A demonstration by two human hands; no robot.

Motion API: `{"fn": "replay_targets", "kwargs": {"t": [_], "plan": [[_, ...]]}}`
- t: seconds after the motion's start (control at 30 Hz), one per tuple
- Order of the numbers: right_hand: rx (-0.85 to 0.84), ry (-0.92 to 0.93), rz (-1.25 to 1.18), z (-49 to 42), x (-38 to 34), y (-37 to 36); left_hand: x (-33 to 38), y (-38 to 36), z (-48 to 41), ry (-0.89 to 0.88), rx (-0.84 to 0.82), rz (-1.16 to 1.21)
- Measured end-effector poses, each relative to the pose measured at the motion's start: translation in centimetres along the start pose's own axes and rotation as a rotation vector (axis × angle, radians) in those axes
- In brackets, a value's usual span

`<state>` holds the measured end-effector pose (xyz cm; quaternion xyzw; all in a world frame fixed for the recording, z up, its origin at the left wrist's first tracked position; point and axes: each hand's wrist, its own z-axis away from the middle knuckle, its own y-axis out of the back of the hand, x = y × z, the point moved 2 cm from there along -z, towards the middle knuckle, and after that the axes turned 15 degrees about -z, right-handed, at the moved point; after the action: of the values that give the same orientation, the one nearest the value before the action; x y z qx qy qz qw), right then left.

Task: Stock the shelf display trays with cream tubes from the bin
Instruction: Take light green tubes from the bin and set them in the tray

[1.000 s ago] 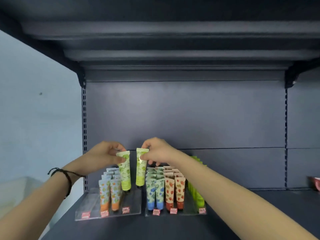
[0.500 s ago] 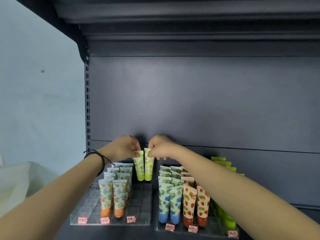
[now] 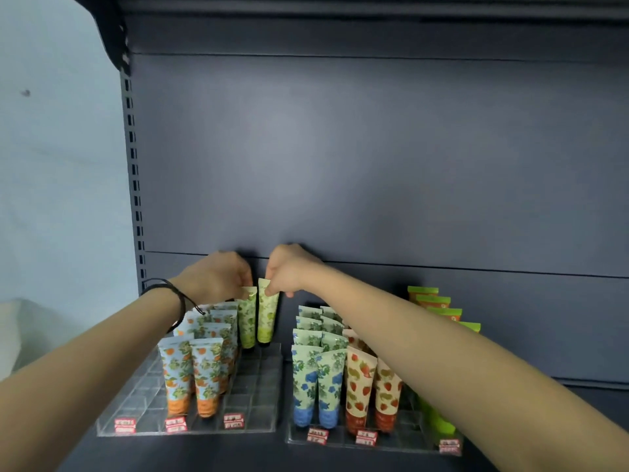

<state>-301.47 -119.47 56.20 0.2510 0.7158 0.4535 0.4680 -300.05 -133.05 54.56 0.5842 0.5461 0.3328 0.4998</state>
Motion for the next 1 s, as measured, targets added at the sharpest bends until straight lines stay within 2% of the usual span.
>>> {"fn": "replay_targets", "kwargs": {"t": [0.37, 0.63, 0.77, 0.83, 1.0], "plan": [[-0.062, -0.007, 0.085, 1.1, 0.6, -1.7, 0.5, -2.0, -0.4, -0.004, -0.040, -0.030], [-0.059, -0.016, 0.082, 1.1, 0.7, -1.1, 1.0, -1.5, -0.2, -0.020, -0.057, 0.005], [-0.001, 0.011, 0.103, 1.6, 0.4, -0.8, 0.7, -1.4, 0.2, -0.021, -0.048, 0.026], [0.079, 0.018, 0.104, 2.1, 0.5, -0.1, 0.1, -1.2, 0.6, 0.004, -0.003, 0.040], [0.194, 0.135, 0.072, 4.3, 0.2, 2.0, -1.1, 1.4, 4.4, -0.010, 0.314, 0.010]]}}
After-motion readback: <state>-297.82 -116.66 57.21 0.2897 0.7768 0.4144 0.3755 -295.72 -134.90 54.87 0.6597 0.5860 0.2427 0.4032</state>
